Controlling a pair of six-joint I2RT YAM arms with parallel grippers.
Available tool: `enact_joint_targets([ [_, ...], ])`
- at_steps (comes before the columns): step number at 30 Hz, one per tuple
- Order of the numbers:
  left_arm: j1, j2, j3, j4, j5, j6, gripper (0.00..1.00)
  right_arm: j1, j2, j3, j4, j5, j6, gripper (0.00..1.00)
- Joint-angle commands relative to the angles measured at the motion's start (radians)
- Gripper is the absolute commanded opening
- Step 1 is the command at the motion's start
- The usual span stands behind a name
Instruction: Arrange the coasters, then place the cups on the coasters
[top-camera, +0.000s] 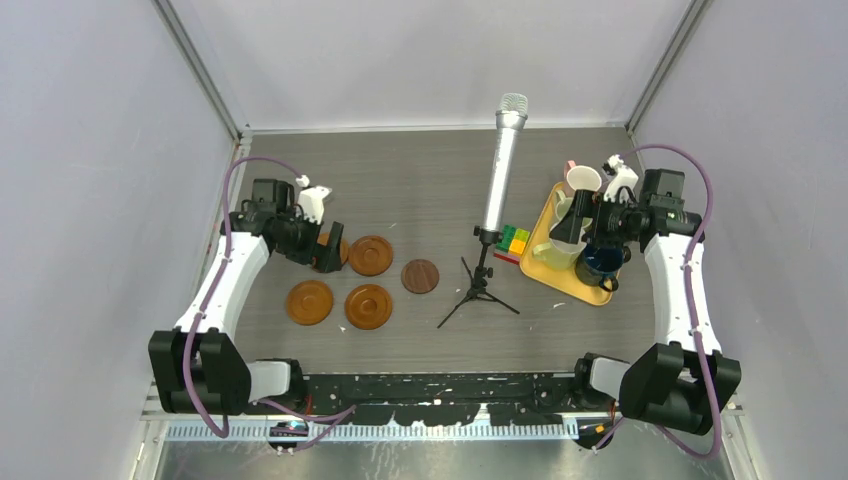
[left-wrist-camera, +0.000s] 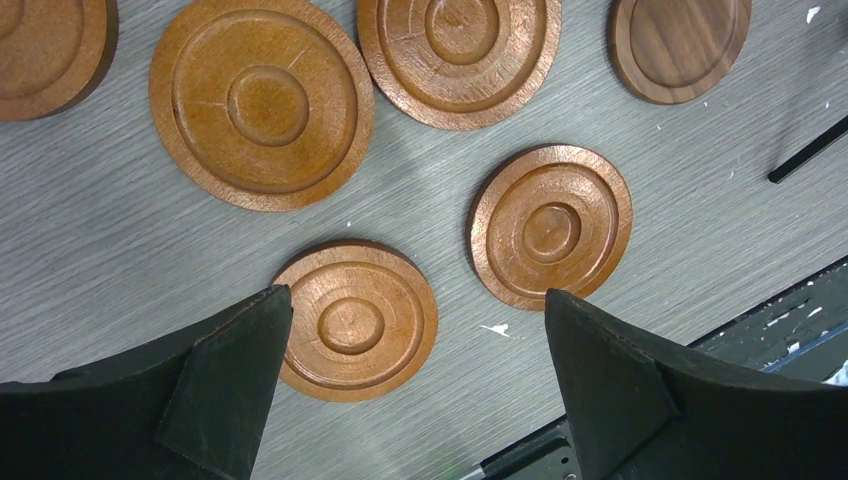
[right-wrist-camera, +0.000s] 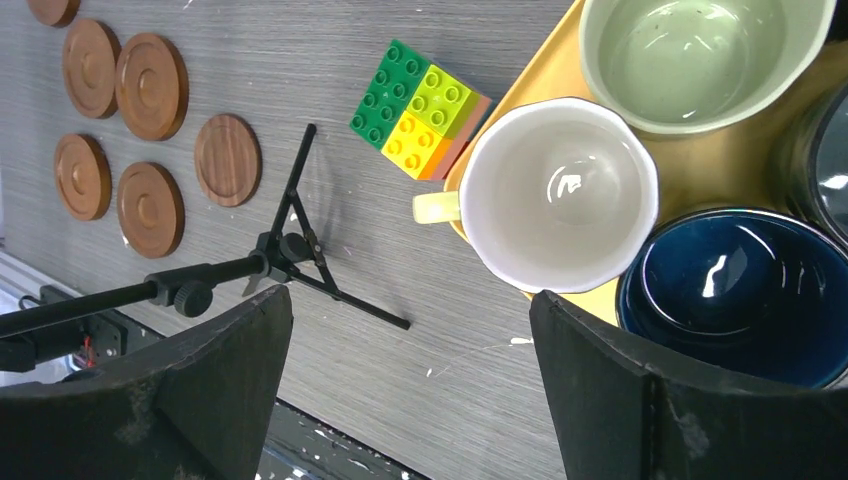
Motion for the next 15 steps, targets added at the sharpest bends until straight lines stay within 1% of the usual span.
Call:
enact_joint_targets([
  [1,-0.012,0.009,0.032,-0.004,0.012,0.034,1.0,0.012,0.014,0.066,-0.002,-0.05,0.0,0.93],
  [6,-0.058,0.073,0.086,0.015,-0.041,0.067,1.0,0.028,0.034,0.099,0.022,-0.047,0.023,0.93],
  [8,-0.09,0.112,0.116,0.037,-0.087,0.091,1.0,0.031,0.051,0.093,0.036,-0.048,0.029,0.93],
  [15,-0.192,0.327,0.256,0.058,-0.174,0.167,1.0,0.031,0.047,0.058,0.037,-0.05,0.004,0.93],
])
